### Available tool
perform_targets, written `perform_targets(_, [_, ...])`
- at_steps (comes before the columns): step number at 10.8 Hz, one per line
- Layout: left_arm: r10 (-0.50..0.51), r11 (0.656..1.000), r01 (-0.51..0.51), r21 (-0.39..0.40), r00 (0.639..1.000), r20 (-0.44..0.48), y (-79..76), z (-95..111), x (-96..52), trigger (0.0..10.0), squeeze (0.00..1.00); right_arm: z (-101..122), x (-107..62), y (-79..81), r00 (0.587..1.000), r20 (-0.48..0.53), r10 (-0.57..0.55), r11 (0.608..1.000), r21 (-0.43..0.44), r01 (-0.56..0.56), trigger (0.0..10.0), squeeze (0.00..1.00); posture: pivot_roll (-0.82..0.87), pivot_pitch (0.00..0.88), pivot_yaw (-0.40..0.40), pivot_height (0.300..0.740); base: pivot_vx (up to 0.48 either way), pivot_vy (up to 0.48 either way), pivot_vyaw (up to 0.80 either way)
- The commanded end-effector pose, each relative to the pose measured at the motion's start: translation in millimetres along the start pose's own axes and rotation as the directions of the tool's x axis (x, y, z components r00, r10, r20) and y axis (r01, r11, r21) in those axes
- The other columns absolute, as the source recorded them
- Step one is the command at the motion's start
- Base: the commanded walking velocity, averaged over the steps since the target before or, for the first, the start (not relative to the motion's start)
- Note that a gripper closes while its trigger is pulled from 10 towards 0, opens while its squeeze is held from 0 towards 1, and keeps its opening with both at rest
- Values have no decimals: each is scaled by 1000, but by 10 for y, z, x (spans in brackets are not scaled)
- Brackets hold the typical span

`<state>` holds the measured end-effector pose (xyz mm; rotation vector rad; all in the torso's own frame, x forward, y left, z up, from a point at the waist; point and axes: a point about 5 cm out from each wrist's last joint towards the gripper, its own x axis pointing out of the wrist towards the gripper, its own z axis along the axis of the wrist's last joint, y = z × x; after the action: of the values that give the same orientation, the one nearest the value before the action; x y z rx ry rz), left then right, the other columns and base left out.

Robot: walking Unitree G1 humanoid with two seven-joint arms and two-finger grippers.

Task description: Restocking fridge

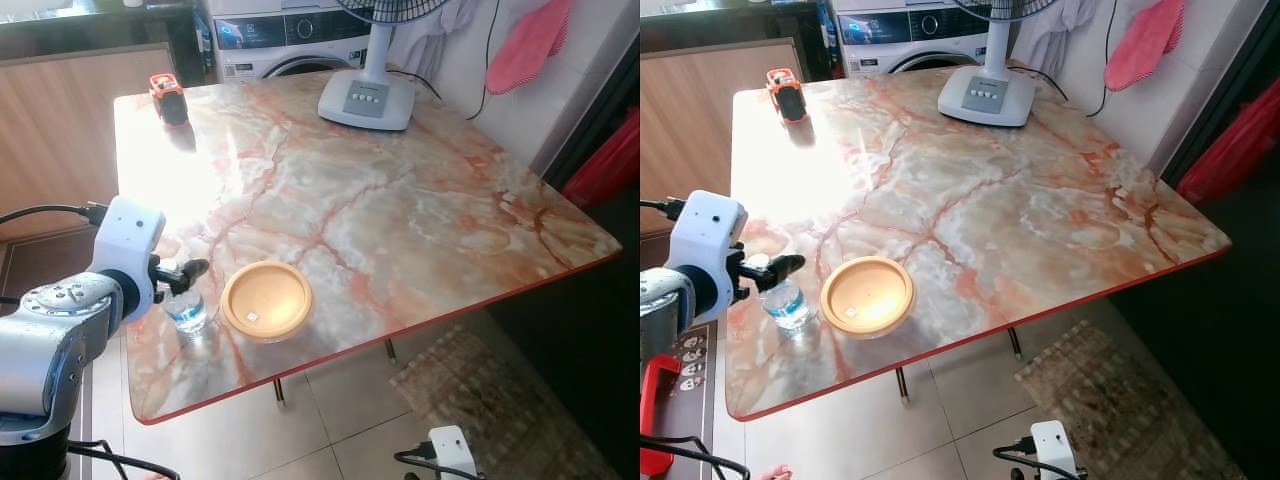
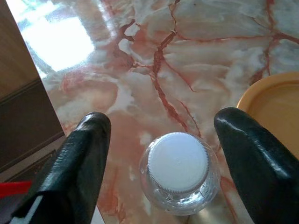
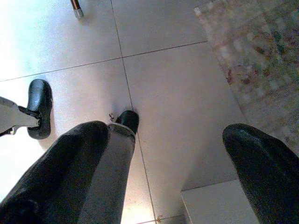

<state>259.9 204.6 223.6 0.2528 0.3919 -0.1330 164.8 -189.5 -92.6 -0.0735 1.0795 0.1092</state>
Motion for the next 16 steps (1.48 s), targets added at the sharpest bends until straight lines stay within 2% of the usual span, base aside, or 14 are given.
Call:
perform_targets(1, [6,1000,-6,8,1000,-3,22,-7,0,0,0,-1,-5,-31,1000,-5,-6,1000,-12,6,10000,0,99,66,-72,740,0,0,0])
perform_targets(12, [-3,1000,3,1,1000,-1,-31,-21,11,0,0,5,-5,-37,1000,-11,1,999,-37,-2,10000,0,98,69,-76,740,0,0,0])
perform_targets(15, [39,999,-39,17,999,-8,7,-43,35,0,0,6,-5,-35,1000,-10,3,999,-38,-3,10000,0,97,67,-74,740,0,0,0])
perform_targets(16, [95,995,-96,15,995,19,64,-17,46,0,0,5,-5,-37,1000,-10,1,999,-36,-1,10000,0,99,66,-74,740,0,0,0])
